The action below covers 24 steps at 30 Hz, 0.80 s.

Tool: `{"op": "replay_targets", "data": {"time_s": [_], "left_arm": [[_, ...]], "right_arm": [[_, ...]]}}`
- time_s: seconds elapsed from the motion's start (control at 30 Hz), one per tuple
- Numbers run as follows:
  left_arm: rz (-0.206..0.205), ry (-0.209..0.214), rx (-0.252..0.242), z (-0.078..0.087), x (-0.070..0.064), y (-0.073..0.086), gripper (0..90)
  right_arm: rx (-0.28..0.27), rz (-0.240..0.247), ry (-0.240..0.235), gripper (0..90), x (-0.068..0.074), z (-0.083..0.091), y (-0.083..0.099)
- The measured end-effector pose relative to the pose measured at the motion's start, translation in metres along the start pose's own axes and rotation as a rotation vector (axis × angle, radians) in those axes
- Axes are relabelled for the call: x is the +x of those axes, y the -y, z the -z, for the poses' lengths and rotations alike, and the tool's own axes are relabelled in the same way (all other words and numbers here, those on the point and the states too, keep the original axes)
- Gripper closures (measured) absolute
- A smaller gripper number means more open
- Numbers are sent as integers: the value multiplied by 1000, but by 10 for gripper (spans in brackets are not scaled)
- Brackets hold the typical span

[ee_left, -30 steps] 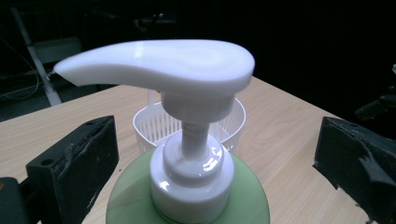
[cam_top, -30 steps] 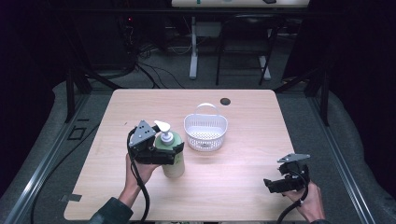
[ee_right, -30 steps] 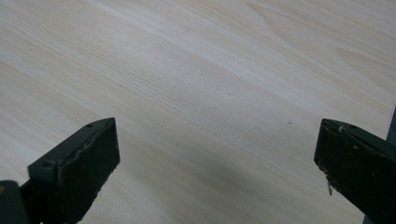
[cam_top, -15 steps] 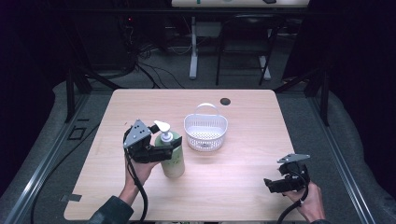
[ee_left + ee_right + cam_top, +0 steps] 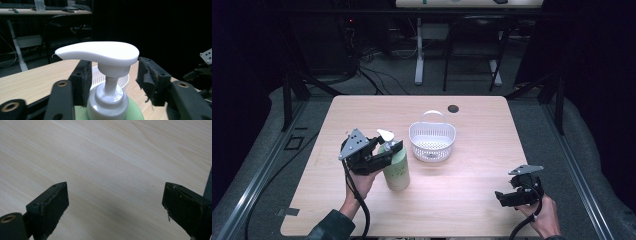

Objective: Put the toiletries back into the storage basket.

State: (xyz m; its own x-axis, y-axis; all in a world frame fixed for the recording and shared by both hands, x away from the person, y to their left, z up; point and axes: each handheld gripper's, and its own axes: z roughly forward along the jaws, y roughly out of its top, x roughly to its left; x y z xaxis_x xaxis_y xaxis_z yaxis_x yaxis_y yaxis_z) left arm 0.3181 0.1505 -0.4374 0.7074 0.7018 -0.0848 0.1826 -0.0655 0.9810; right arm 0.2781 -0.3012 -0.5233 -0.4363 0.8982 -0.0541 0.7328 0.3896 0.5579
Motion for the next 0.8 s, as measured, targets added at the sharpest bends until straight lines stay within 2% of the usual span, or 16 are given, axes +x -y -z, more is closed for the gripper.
{"op": "replay_targets", "data": {"time_s": [0.4,0.8], "left_arm": [[10,-16,-41,2,1,3,585],[10,-20,-60,3,0,4,654]], "right_arm": [[-2,-1,4,72,-1,0,0],[-2,-1,7,77,-1,0,0]]}}
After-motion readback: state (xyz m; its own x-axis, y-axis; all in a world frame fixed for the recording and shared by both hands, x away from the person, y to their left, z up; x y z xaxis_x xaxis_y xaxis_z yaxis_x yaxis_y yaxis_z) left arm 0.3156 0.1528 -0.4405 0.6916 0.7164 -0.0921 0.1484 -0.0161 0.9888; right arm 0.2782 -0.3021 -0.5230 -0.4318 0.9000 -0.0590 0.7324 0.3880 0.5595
